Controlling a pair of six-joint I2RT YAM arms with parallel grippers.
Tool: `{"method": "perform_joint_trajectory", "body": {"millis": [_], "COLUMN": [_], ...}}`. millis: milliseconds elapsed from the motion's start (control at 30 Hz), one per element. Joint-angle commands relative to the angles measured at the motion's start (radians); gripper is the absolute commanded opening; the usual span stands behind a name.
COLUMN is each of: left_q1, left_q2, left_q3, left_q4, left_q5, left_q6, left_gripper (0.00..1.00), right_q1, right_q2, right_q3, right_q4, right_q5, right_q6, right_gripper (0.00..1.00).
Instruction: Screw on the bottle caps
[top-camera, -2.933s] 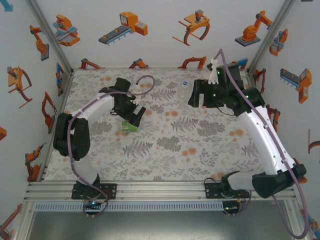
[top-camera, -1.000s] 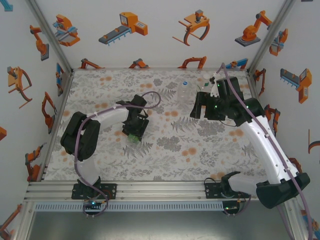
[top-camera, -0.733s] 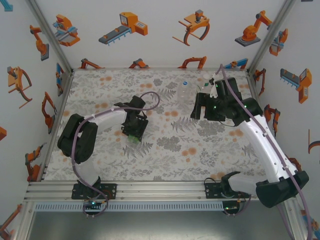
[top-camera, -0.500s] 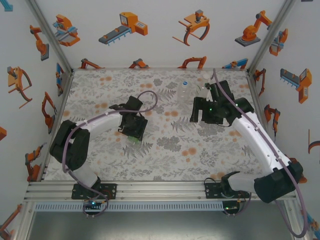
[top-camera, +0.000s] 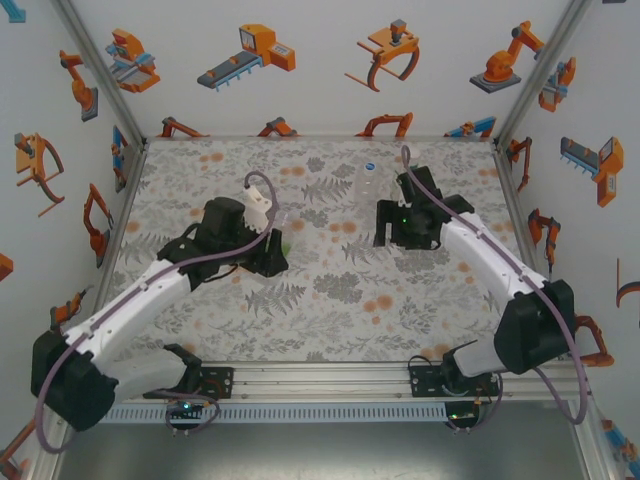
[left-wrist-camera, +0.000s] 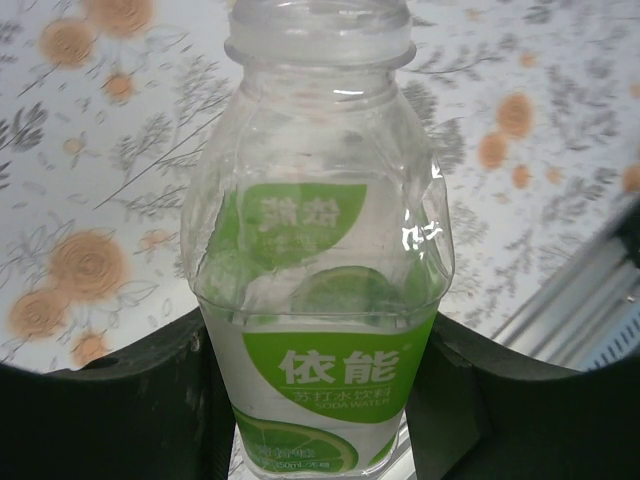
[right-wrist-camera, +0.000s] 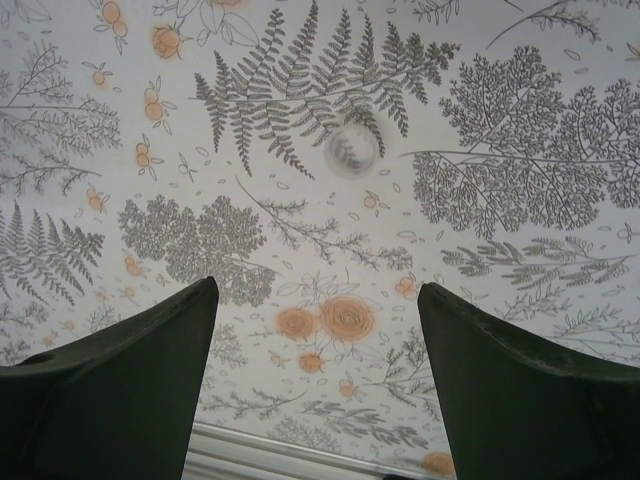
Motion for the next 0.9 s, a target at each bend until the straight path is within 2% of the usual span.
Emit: {"method": "perform_joint_trajectory", "body": {"millis": [0, 233, 467, 633, 867], "left_q1": [0.004, 0.005, 0.004, 0.004, 0.003], "left_q2": [-0.100, -0.261, -0.307, -0.303, -0.291], "left_q3": [-0.053, -0.117, -0.125, -0.124, -0.110], "left_q4": [0.109, 0.159, 0.153, 0.148, 0.133], "left_q5": [0.150, 0.223, 0.239, 0.241, 0.238], "left_q6": [0.030, 0.010, 0.006, 0.008, 0.019], "left_gripper": [0.27, 0.18, 0.09, 0.07, 0.08], "right_q1": [0.006, 0.007, 0.020, 0.024, 0.029], "right_q2": [0.036, 0.129, 0.243, 0.293, 0.343], "right_q3": [-0.007, 0.003, 0.027, 0.004, -0.008], "right_q4": [0.064, 0.105, 0.136, 0.184, 0.217], "right_q5": [0.026, 0.040, 0.068, 0.064, 0.062], "right_q6": [-0.011, -0.001, 0.013, 0.042, 0.052], "right_gripper": [0.72, 0.66, 0.59, 0.53, 0.51]}}
